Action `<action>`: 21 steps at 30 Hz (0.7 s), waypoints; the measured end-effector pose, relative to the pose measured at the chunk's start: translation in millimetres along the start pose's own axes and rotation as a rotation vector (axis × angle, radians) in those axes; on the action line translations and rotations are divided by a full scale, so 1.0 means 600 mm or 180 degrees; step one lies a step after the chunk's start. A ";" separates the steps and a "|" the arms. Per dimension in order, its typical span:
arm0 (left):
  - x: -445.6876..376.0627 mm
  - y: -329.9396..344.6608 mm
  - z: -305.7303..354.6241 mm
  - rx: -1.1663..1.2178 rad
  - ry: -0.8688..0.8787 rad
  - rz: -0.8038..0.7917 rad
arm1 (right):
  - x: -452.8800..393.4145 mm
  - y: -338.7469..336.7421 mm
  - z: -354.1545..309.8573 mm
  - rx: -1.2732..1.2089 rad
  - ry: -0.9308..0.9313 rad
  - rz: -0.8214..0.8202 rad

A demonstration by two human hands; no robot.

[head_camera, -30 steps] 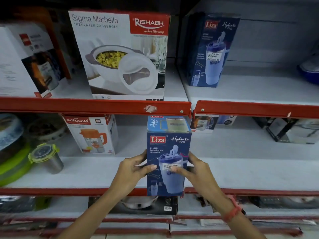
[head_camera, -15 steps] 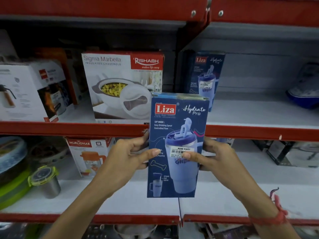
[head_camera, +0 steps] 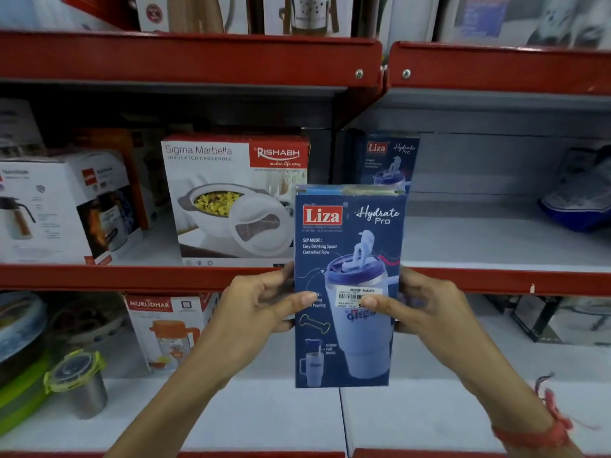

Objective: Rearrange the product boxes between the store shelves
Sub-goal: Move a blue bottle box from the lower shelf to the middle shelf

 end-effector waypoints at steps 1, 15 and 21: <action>-0.008 0.005 0.014 0.0028 0.0126 0.0019 | -0.012 -0.013 -0.010 -0.0013 -0.0073 0.0034; -0.234 0.158 0.055 -0.1270 0.1000 0.0537 | -0.218 -0.125 0.048 -0.0097 -0.0061 0.0888; -0.275 0.180 0.040 -0.1044 0.0593 0.0286 | -0.249 -0.136 0.099 -0.0150 0.0156 0.0964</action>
Point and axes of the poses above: each hand's wrist, its own x-axis away from the middle knuckle, its own y-axis out of the palm, z = x × y, the point moved 1 cm from there along -x, towards the middle knuckle, and after that the axes turned 5 degrees about z, right-handed, at the moved point
